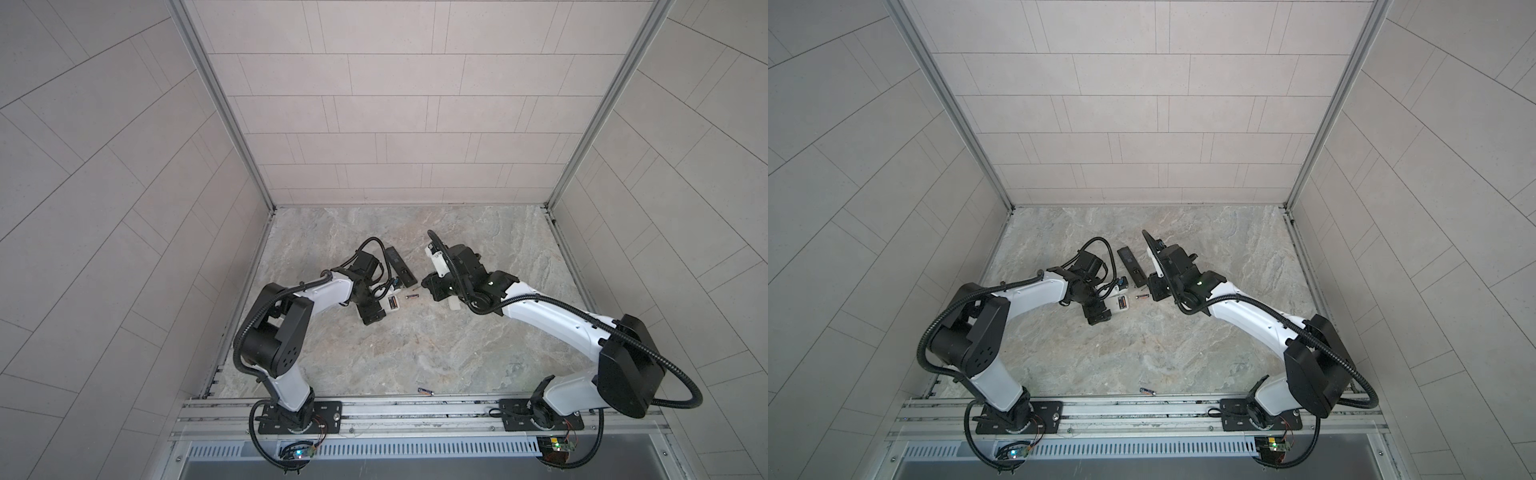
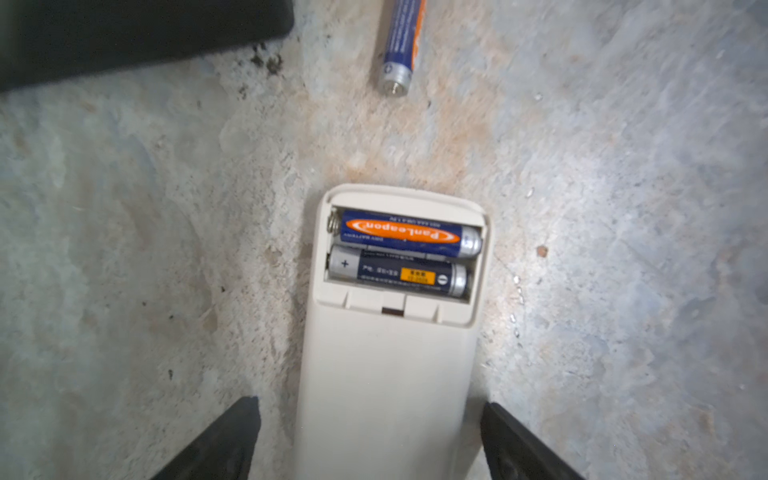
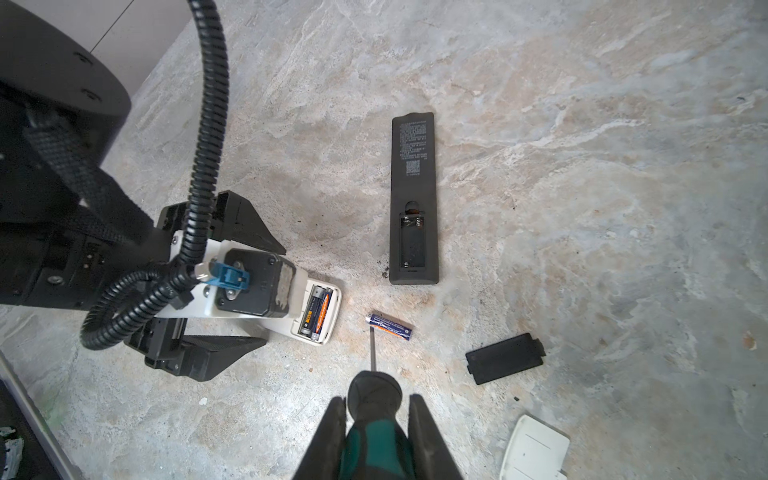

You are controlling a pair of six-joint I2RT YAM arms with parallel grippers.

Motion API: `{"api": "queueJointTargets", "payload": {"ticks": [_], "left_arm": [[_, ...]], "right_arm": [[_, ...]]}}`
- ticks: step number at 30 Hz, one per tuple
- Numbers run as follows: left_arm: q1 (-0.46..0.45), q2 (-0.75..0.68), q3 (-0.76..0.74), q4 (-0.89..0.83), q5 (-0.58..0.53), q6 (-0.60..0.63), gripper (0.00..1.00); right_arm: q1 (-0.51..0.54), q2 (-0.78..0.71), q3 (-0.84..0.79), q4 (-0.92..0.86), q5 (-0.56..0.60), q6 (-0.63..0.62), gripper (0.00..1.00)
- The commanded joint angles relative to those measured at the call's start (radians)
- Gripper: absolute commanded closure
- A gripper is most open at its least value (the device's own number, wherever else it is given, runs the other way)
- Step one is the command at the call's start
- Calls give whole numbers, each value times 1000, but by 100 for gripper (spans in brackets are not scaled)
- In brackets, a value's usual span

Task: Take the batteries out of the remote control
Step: 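Grasp the white remote's lower end with the left gripper and lift it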

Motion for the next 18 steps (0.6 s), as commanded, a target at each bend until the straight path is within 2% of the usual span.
{"api": "queueJointTargets", "payload": {"ticks": [1,4,12,16,18], "left_arm": [[6,29,42,-18,43,69,14],[6,58,68,-43,45,85,19],[4,70,74,-87,99,105,23],[-7,77,96,-107,122,79,33],[-19,81,115,-124,123,67,34]], "right_arm": [[-5,19,31,5,-19,-3,86],[-5,33,33,9,-20,8,86],[-6,46,20,25,-11,36,86],[-6,46,1,43,-10,52,86],[-6,42,-4,39,-3,52,86]]}}
